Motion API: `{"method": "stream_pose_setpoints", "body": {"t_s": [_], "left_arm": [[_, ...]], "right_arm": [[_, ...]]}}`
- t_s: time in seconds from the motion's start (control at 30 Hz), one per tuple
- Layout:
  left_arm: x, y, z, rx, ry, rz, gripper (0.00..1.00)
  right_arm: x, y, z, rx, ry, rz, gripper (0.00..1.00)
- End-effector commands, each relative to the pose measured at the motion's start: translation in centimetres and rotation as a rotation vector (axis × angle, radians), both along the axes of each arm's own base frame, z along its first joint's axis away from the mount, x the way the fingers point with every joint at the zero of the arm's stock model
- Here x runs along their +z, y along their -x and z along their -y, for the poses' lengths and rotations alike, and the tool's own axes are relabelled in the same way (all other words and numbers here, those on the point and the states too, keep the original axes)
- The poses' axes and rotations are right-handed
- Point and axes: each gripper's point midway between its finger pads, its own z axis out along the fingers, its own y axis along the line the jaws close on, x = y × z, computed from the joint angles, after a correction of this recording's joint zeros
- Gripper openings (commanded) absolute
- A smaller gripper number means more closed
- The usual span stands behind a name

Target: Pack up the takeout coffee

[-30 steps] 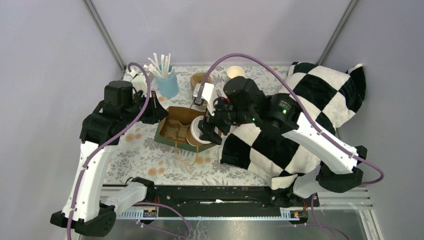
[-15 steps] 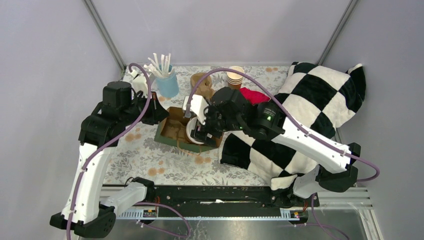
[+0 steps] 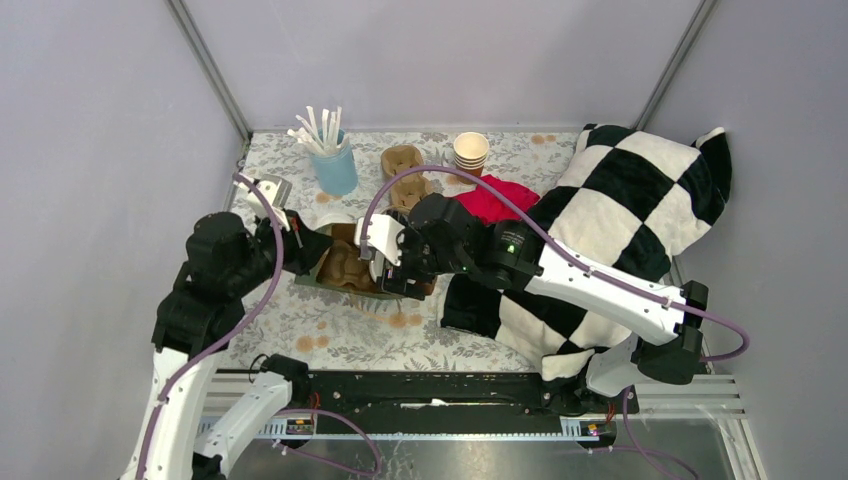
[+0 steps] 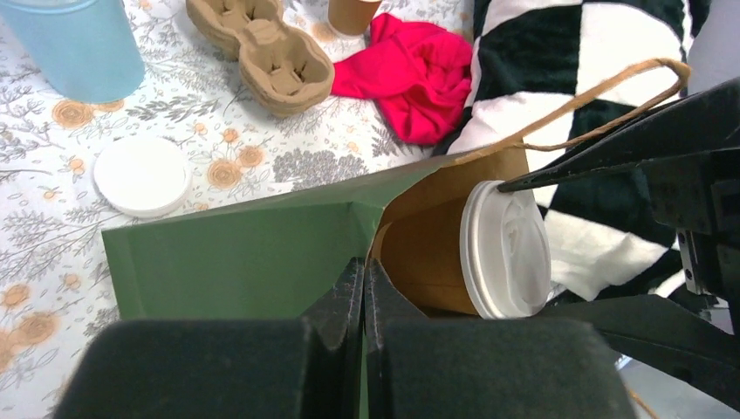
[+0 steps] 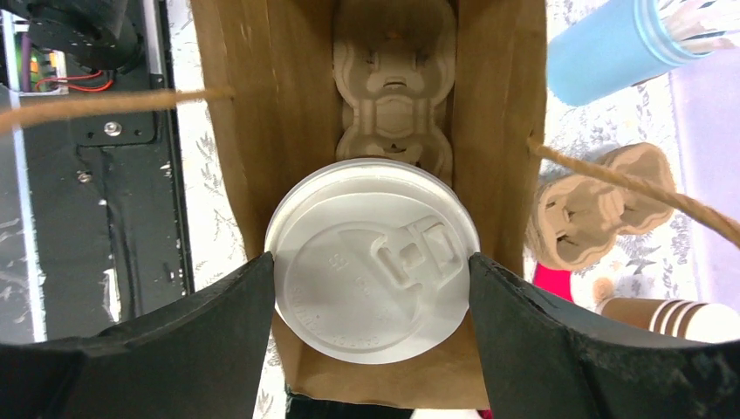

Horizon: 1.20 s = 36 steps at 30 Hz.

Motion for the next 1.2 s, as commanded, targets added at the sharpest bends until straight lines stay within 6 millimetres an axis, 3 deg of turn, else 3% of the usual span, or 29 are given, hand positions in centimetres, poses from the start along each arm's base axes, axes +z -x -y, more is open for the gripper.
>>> {"method": "stream_pose_setpoints", "body": {"t_s": [0.0, 0.27, 0.53, 0.63, 0.83, 1.0, 1.17], "left_arm": [[2.8, -2.3, 1.6, 0.003, 0.150, 0.142, 0.00], [5.0, -4.3, 4.6, -0.128, 0.194, 0.159, 0.00], [9.0, -3.7, 6.9, -0.229, 0.275, 0.233, 0.00], [6.6, -4.3, 7.0, -0.215, 0.255, 0.214, 0.00], [-0.2, -4.5, 5.3, -0.107, 0.191, 0.133, 0.00], [-3.1, -3.9, 2.9, 0.012, 0.119, 0.076, 0.00], [-4.2, -3.2, 1.1, 0.114, 0.094, 0.008, 0.01]], "right_arm": [[1.5, -1.0, -1.1, -0.004, -0.049, 0.089, 0.53], [1.4, -2.6, 0.0, -0.072, 0.002, 0.155, 0.54], [3.1, -2.7, 1.5, -0.120, 0.022, 0.156, 0.54], [2.7, -3.0, 2.0, -0.133, 0.041, 0.177, 0.55], [-0.5, -3.3, 1.8, -0.112, 0.105, 0.180, 0.55], [-2.4, -2.9, 0.7, -0.082, 0.098, 0.145, 0.55], [-2.6, -2.9, 0.2, -0.085, 0.092, 0.129, 0.55]]}}
